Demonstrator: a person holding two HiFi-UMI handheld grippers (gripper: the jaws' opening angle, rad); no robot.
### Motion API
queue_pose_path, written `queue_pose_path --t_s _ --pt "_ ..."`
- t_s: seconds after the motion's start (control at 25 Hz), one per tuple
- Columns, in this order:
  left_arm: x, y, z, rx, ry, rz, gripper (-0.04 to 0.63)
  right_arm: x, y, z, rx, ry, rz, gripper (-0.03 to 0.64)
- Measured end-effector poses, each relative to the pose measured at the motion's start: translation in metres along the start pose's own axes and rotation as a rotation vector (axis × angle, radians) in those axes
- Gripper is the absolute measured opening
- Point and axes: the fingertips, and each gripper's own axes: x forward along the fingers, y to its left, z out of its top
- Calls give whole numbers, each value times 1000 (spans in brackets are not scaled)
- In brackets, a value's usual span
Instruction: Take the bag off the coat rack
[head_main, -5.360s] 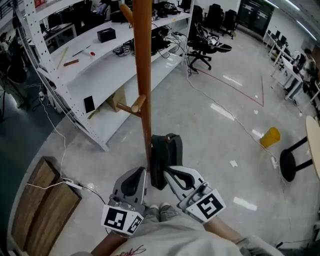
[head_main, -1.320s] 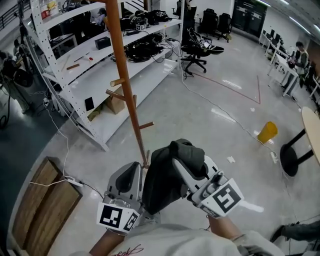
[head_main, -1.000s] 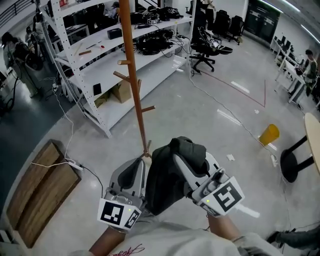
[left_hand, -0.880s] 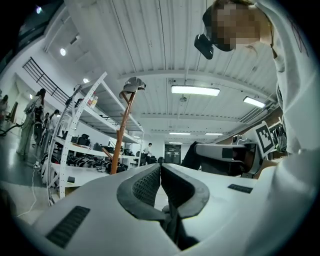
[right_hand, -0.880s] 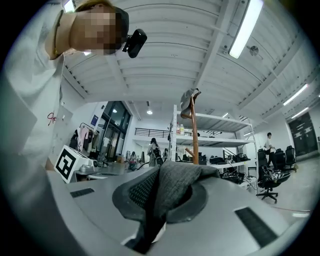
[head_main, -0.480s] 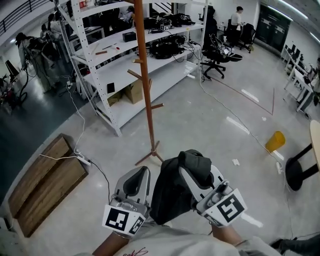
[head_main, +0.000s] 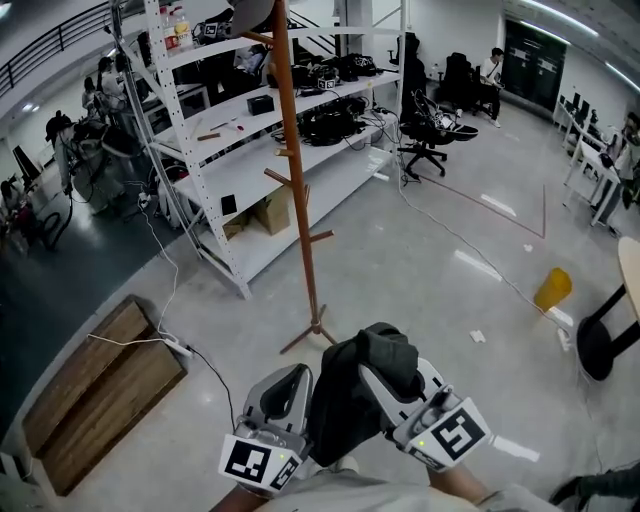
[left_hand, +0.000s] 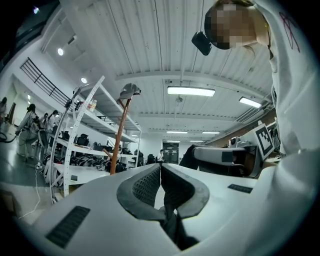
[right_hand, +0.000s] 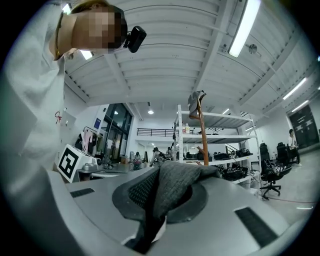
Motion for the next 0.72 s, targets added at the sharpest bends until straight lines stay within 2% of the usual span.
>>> queue_pose_path --t_s 0.52,0.72 --pt "-22 1 10 -4 -21 -1 18 6 38 14 -115 3 51 34" --pt "-27 1 11 -12 -29 0 18 6 45 13 -117 10 54 34"
